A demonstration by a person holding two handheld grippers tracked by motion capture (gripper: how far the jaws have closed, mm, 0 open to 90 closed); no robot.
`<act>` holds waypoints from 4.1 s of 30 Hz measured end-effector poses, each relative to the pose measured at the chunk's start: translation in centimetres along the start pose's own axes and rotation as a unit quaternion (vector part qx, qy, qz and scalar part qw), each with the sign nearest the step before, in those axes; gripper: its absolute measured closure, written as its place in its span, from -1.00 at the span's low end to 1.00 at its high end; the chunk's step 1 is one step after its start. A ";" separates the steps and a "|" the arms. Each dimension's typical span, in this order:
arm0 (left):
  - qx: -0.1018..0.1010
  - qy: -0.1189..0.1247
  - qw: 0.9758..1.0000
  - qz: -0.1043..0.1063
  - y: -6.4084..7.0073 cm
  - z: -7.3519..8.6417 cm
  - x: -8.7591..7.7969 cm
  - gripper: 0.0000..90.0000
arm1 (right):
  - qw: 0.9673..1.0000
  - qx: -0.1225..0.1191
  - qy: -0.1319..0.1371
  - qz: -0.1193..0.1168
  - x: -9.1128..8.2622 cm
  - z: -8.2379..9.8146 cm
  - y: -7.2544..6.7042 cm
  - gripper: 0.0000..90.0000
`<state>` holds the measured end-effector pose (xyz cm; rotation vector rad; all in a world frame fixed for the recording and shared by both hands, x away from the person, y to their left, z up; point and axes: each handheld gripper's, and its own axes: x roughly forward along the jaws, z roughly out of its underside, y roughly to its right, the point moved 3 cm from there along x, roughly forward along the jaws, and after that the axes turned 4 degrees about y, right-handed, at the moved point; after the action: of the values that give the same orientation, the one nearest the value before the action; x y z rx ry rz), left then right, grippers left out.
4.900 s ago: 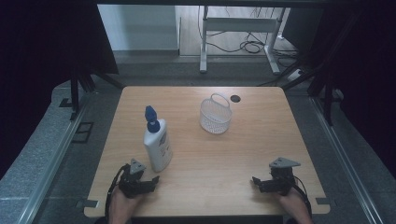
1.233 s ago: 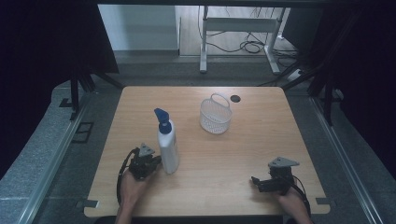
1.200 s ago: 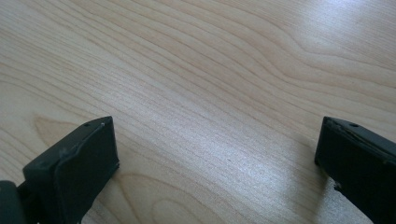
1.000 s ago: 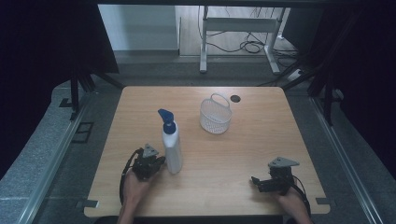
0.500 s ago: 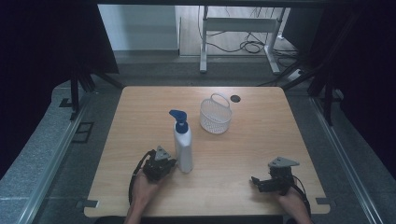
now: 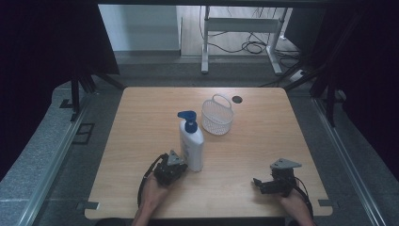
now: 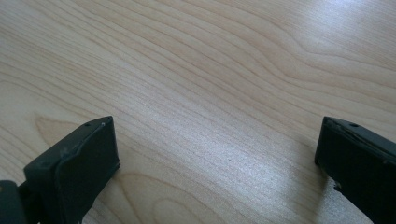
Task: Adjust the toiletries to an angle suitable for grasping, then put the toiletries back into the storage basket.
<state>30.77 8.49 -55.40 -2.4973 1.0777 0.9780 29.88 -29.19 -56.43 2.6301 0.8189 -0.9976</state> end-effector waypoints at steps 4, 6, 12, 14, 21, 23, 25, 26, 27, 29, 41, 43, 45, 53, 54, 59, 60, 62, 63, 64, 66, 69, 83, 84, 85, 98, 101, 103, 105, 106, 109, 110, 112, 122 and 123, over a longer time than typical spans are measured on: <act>0.007 -0.003 1.000 0.005 0.4 -0.1 0.3 0.98 | 1.000 0.000 0.000 0.000 0.0 0.0 0.0 -1.00; 0.008 -0.003 1.000 0.006 0.5 -0.2 0.4 0.98 | 1.000 -0.001 0.000 0.000 0.0 0.0 0.0 -1.00; 0.005 0.000 1.000 0.013 0.7 -0.4 0.8 0.98 | 1.000 -0.001 0.001 -0.001 0.0 0.0 0.0 -1.00; 0.006 0.000 1.000 0.014 0.9 -0.4 1.0 0.98 | 1.000 -0.002 0.001 -0.002 0.0 0.0 0.0 -1.00; 0.007 0.002 1.000 0.015 1.0 -0.6 0.6 0.97 | 1.000 -0.002 0.001 -0.002 0.0 0.0 0.0 -1.00; 0.007 0.003 1.000 0.015 1.0 -0.6 0.5 0.95 | 1.000 -0.002 0.001 -0.002 0.0 0.0 0.0 -1.00; 0.007 0.004 1.000 0.017 1.1 -0.7 0.2 0.83 | 1.000 -0.002 0.001 -0.002 0.0 0.0 0.0 -1.00; 0.007 0.004 1.000 0.015 1.1 -0.7 0.1 0.83 | 1.000 -0.002 0.001 -0.002 0.0 0.0 0.0 -1.00; 0.005 0.004 1.000 0.015 1.1 -0.6 -0.1 0.70 | 1.000 -0.002 0.001 -0.003 0.0 0.0 0.0 -1.00; 0.003 0.002 1.000 0.012 1.1 -0.5 -0.4 0.65 | 1.000 -0.002 0.001 -0.004 0.0 0.0 0.0 -1.00; -0.005 -0.013 1.000 0.000 0.9 1.1 -1.7 -0.04 | 1.000 -0.006 0.001 -0.015 -0.4 -0.2 -0.1 -0.95; -0.010 -0.013 1.000 -0.003 0.8 1.6 -1.9 -0.12 | 1.000 -0.010 0.005 -0.017 -0.5 -0.3 -0.2 -0.94; -0.019 -0.010 1.000 -0.005 0.7 1.9 -2.2 -0.19 | 1.000 -0.015 0.011 -0.025 -0.7 -0.5 -0.4 -0.94; -0.030 -0.009 0.999 -0.016 0.9 3.0 -2.3 -0.49 | 0.998 -0.027 0.031 -0.050 -1.2 -1.5 -1.4 -1.00; -0.032 -0.008 0.999 -0.018 1.0 3.1 -2.3 -0.49 | 0.998 -0.027 0.031 -0.050 -1.2 -1.5 -1.4 -1.00; -0.026 -0.003 0.999 -0.033 1.4 3.5 -2.1 -0.72 | 0.997 -0.029 0.036 -0.059 -1.4 -2.1 -1.9 -1.00; -0.027 -0.004 0.999 -0.034 1.4 3.5 -2.1 -0.72 | 0.997 -0.030 0.036 -0.062 -1.4 -2.2 -2.1 -1.00; -0.029 -0.004 0.999 -0.035 1.4 3.5 -2.2 -0.73 | 0.997 -0.033 0.035 -0.066 -1.3 -2.3 -2.4 -1.00; -0.029 -0.003 0.999 -0.035 1.4 3.5 -2.2 -0.73 | 0.997 -0.036 0.034 -0.067 -1.3 -2.4 -2.6 -1.00; -0.029 -0.004 0.999 -0.035 1.4 3.5 -2.2 -0.73 | 0.996 -0.037 0.033 -0.069 -1.3 -2.5 -2.7 -1.00; -0.029 -0.004 0.999 -0.035 1.4 3.5 -2.2 -0.73 | 0.996 -0.048 0.030 -0.074 -1.2 -2.7 -3.1 -1.00; -0.029 -0.004 0.999 -0.035 1.4 3.5 -2.2 -0.73 | 0.995 -0.060 0.029 -0.076 -1.2 -3.1 -3.6 -1.00; -0.028 -0.004 0.999 -0.036 1.4 3.5 -2.2 -0.73 | 0.990 -0.075 0.051 -0.110 -1.1 -6.3 -5.4 -1.00; -0.027 -0.004 0.999 -0.036 1.4 3.5 -2.2 -0.73 | 0.989 -0.076 0.056 -0.115 -1.0 -6.8 -5.6 -1.00; -0.028 -0.003 0.999 -0.036 1.4 3.5 -2.2 -0.73 | 0.988 -0.076 0.057 -0.118 -0.9 -7.0 -5.8 -1.00; -0.028 -0.005 0.999 -0.037 1.4 3.5 -2.2 -0.73 | 0.983 -0.091 0.060 -0.151 0.3 -9.6 -7.9 -1.00; -0.027 -0.005 0.999 -0.037 1.4 3.5 -2.2 -0.73 | 0.982 -0.093 0.059 -0.151 0.5 -10.0 -8.1 -1.00; -0.029 -0.003 0.999 -0.038 1.4 3.5 -2.2 -0.73 | 0.982 -0.094 0.058 -0.154 0.8 -10.4 -8.2 -1.00; -0.027 -0.005 0.999 -0.038 1.4 3.5 -2.2 -0.73 | 0.982 -0.095 0.059 -0.153 1.0 -10.9 -8.4 -1.00; -0.027 -0.005 0.999 -0.038 1.4 3.5 -2.2 -0.73 | 0.981 -0.094 0.061 -0.156 1.2 -11.2 -8.5 -1.00; -0.028 -0.004 0.999 -0.038 1.4 3.5 -2.2 -0.73 | 0.981 -0.089 0.065 -0.162 1.4 -11.8 -8.8 -1.00; -0.028 -0.004 0.999 -0.038 1.4 3.5 -2.2 -0.73 | 0.980 -0.088 0.066 -0.164 1.5 -12.0 -8.9 -1.00; -0.028 -0.004 0.999 -0.038 1.4 3.5 -2.2 -0.73 | 0.980 -0.087 0.068 -0.167 1.7 -12.3 -9.2 -1.00; -0.029 -0.005 0.999 -0.040 1.5 3.5 -2.2 -0.73 | 0.978 -0.087 0.065 -0.176 2.8 -14.0 -10.5 -1.00; -0.030 -0.004 0.999 -0.040 1.5 3.5 -2.2 -0.73 | 0.978 -0.088 0.065 -0.176 2.9 -14.2 -10.7 -1.00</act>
<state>26.94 10.28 -56.52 -2.5595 0.9504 1.0106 33.35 -13.85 -47.75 2.4689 1.3723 -0.7891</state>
